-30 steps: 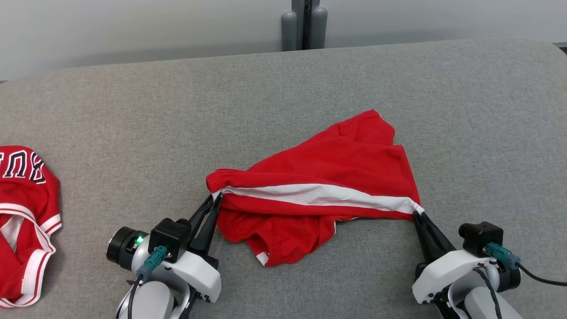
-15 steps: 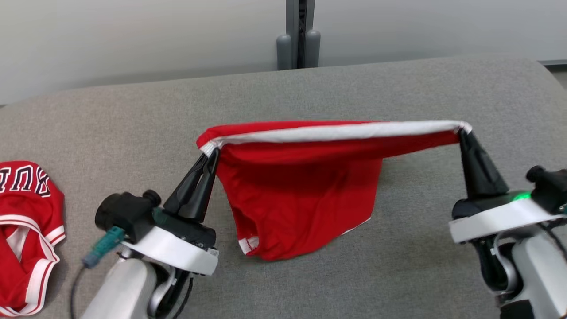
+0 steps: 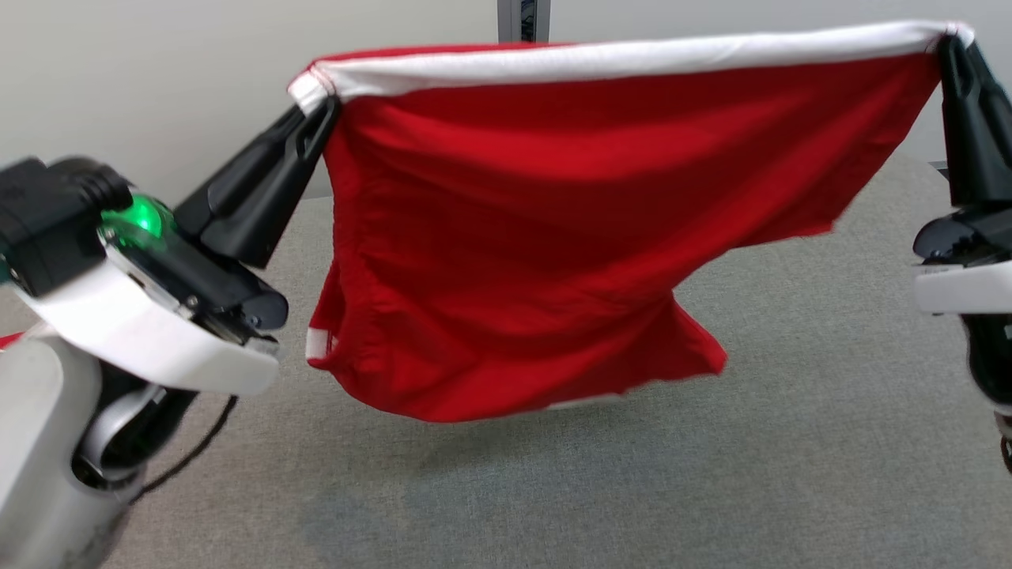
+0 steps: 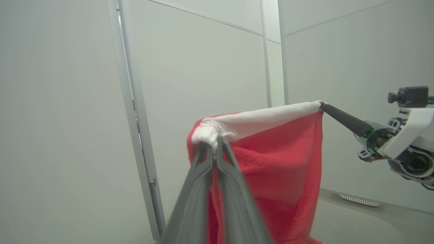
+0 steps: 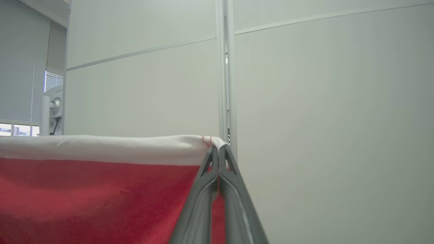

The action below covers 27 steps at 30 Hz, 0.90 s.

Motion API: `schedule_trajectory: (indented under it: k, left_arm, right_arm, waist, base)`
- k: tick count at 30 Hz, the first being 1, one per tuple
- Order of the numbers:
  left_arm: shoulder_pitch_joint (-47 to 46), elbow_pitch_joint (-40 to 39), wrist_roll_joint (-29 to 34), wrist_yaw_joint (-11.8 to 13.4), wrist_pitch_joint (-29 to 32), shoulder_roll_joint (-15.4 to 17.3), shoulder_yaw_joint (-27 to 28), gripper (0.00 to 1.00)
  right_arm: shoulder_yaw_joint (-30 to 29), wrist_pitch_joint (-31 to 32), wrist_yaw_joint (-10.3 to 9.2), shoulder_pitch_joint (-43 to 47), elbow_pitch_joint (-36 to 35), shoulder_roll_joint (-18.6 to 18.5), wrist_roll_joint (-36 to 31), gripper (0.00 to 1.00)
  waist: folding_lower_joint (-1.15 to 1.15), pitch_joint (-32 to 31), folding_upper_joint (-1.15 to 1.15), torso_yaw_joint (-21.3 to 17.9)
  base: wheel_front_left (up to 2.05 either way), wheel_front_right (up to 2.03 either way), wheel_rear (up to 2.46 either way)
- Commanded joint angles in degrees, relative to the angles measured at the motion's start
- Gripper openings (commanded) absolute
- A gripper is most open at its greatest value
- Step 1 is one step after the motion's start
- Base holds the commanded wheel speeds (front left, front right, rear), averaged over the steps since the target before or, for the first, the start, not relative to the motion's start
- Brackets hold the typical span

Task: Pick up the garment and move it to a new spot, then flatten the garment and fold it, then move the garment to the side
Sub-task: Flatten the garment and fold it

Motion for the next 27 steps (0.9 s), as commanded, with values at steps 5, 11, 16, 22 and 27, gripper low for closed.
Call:
schedule_trajectory:
  k: [5, 11, 16, 22, 27]
  left_arm:
    - [-7.1, 1.8, -1.2, -0.1, 1.4, 2.8, -3.0, 0.0]
    - [-18.5, 10.2, -0.9, -0.1, 0.4, 2.9, -6.8, 0.0]
    - [-31.4, 21.9, 1.4, -0.1, -1.8, 0.9, -9.9, 0.0]
    - [-48.3, 37.6, 6.5, -0.1, -7.3, -2.5, -14.1, 0.0]
    - [-62.1, 50.6, 12.8, 0.5, -13.9, -6.2, -14.7, 0.0]
  right_arm:
    - [3.4, 1.2, 0.01, -5.7, 1.6, -3.2, 2.5, 0.0]
    - [8.3, 3.2, 0.01, -17.3, 6.9, -2.9, 7.8, 0.0]
    - [12.8, 2.9, 0.01, -30.9, 16.1, -0.3, 8.2, 0.0]
    - [14.4, 0.5, 0.01, -49.0, 30.8, 6.1, 6.6, 0.0]
    - [9.3, -0.3, 0.01, -62.0, 37.8, 11.8, 2.5, 0.0]
  waist:
    - [0.0, 0.7, 0.0, 0.0]
    - [0.0, 7.3, 0.0, -0.1]
    - [0.0, 15.7, 0.0, -0.4]
    - [0.0, 25.4, 0.0, -1.0]
    - [0.0, 33.2, 0.0, -1.9]
  base:
    - [0.0, 0.0, 0.0]
    - [0.0, 0.0, 0.0]
    - [0.0, 0.0, 0.0]
    - [0.0, 0.0, 0.0]
    - [0.0, 0.0, 0.0]
